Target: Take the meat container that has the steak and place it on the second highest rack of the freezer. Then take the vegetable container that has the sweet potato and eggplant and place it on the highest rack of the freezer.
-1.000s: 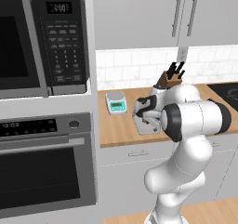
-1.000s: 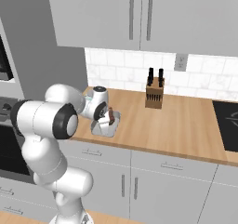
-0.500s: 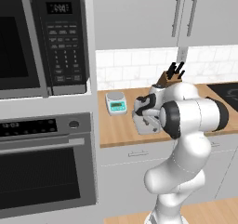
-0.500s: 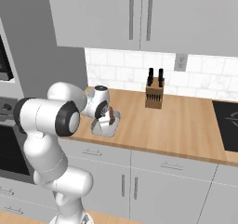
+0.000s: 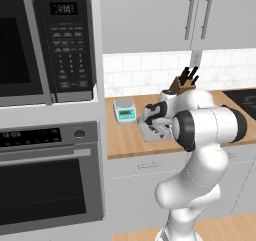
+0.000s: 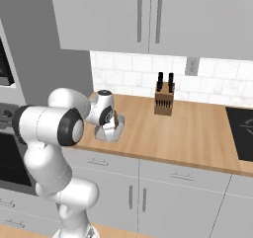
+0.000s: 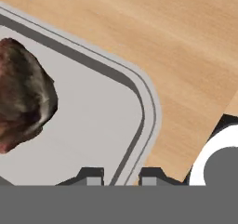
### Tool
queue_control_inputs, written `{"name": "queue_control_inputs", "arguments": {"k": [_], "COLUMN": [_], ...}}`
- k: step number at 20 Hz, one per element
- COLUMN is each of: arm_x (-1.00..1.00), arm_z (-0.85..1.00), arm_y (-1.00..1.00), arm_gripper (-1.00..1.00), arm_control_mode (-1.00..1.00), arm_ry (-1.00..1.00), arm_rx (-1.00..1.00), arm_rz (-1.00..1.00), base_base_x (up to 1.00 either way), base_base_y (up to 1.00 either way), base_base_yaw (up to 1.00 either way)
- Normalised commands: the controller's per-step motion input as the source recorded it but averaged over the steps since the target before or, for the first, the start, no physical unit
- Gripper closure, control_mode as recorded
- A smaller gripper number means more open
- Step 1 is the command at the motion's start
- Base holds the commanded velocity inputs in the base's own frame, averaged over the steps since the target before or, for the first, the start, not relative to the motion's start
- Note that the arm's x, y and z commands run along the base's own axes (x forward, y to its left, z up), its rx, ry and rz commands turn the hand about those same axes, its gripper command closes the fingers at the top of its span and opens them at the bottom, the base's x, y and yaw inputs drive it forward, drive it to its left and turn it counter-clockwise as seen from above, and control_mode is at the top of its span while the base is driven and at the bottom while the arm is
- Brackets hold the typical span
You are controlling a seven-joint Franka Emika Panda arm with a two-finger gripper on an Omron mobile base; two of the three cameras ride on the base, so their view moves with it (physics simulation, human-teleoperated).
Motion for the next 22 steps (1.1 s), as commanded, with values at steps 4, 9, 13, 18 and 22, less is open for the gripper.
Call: {"name": "queue_control_inputs", "arguments": {"k": [4,9,13,18,22], "arm_x": [-0.42,-0.63,-0.85,-0.96,-0.95], "arm_z": [0.58,0.99,0.99,0.91,0.78], "arm_y": [-0.03,-0.17,-0.17,-0.11,-0.02], "arm_gripper": [1.0,1.0,1.0,1.0,1.0], "arm_control_mode": [-1.0,-1.0,-1.0,-1.0,-1.0], "arm_ry": [-0.18,-0.02,-0.08,-0.08,-0.08], "arm_rx": [0.0,0.02,0.01,0.0,0.0], "arm_rz": [-0.01,-0.12,-0.18,-0.25,-0.23], "base_base_x": [0.0,0.0,0.0,0.0,0.0], "base_base_y": [0.0,0.0,0.0,0.0,0.0], "base_base_yaw": [0.0,0.0,0.0,0.0,0.0]}}
